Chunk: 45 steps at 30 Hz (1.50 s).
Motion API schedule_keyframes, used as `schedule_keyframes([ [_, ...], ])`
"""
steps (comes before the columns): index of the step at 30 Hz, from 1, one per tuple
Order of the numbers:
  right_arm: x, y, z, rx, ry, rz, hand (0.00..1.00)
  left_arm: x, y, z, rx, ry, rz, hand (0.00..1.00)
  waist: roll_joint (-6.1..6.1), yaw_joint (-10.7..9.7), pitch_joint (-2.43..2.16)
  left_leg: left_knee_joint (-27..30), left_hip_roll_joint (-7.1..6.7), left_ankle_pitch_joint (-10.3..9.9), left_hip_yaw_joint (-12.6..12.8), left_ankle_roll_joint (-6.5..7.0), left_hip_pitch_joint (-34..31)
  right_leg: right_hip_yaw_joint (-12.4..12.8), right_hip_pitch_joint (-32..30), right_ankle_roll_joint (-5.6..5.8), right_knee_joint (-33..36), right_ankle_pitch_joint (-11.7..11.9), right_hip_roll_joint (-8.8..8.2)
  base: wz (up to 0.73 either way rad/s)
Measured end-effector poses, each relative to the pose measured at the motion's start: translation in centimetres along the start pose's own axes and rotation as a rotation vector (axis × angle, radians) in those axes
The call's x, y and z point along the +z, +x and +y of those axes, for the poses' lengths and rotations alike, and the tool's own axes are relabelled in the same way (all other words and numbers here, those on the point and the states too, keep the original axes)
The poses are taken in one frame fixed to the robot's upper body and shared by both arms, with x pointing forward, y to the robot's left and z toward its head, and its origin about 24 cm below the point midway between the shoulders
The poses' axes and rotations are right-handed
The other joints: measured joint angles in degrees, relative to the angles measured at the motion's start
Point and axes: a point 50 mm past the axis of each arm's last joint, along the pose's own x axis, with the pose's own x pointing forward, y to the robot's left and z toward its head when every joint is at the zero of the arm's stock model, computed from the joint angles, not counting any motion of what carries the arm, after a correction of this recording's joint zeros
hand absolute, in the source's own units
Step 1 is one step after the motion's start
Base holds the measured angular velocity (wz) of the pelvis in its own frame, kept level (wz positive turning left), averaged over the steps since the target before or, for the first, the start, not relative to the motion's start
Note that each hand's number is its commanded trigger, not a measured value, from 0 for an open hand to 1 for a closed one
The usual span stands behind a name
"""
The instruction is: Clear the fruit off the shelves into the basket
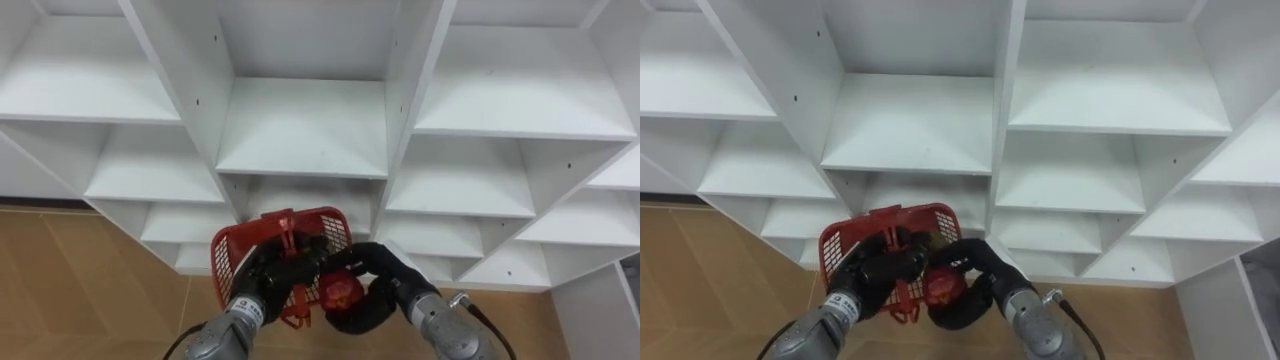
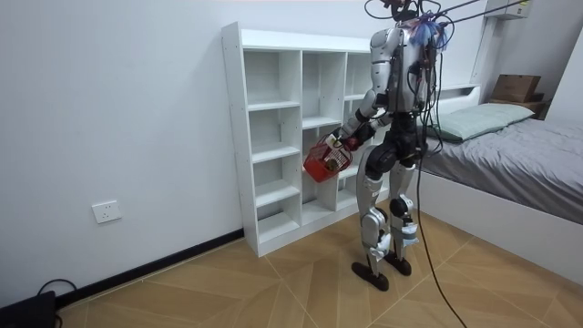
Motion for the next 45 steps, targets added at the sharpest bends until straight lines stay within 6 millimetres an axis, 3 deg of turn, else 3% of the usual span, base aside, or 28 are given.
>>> schedule_keyframes([
  [19,-0.5,0.0,-0.7,-0.07,0.016,0.055,1.0,-0.8,-0.1,0.1,0.008,-0.084,0.056,1.0,0.92,-0.2,-0.13,-0.02,0.0,0.0,0.09,0.0,-0.05,-0.19,-0.12,0.0,0.0,0.0,-0.01,0.0],
  [20,-0.5,0.0,-0.8,-0.078,0.017,0.054,0.95,-0.9,-0.1,0.0,0.005,-0.081,0.06,1.0,0.95,-0.22,-0.15,-0.02,0.0,0.0,0.09,0.0,-0.05,-0.2,-0.12,0.0,0.0,0.0,-0.01,0.0],
  [21,-0.5,0.0,-0.9,-0.083,0.016,0.053,0.77,-0.9,-0.1,0.0,0.003,-0.078,0.063,1.0,0.97,-0.23,-0.16,-0.02,0.0,0.0,0.09,0.0,-0.05,-0.2,-0.11,0.0,0.0,0.0,-0.01,0.0],
  [23,-0.3,0.1,-1.1,-0.104,0.027,0.05,0.59,-1.1,-0.1,-0.2,-0.003,-0.076,0.073,1.0,1.01,-0.18,-0.19,-0.05,0.0,0.0,0.09,0.0,-0.05,-0.06,-0.12,0.0,0.0,0.0,0.02,0.0],
  [24,-0.3,0.1,-1.2,-0.112,0.03,0.048,0.25,-1.1,-0.1,-0.2,-0.004,-0.078,0.075,1.0,1.03,-0.23,-0.2,-0.04,0.01,0.0,0.09,0.0,-0.04,-0.13,-0.11,0.0,0.0,0.0,0.01,0.0],
  [25,-0.3,0.1,-1.3,-0.115,0.031,0.047,0.0,-1.2,-0.1,-0.2,-0.004,-0.078,0.076,1.0,1.05,-0.23,-0.21,-0.03,0.01,0.0,0.09,0.0,-0.04,-0.14,-0.11,0.0,0.0,0.0,0.01,0.0],
  [45,-0.1,0.3,-1.3,-0.129,0.061,0.05,0.0,-1.5,-0.2,-0.1,0.001,-0.082,0.103,1.0,0.94,-0.38,-0.32,0.31,-0.01,0.02,0.19,0.0,-0.07,-0.14,-0.05,0.0,0.07,0.0,-0.08,0.0],
])
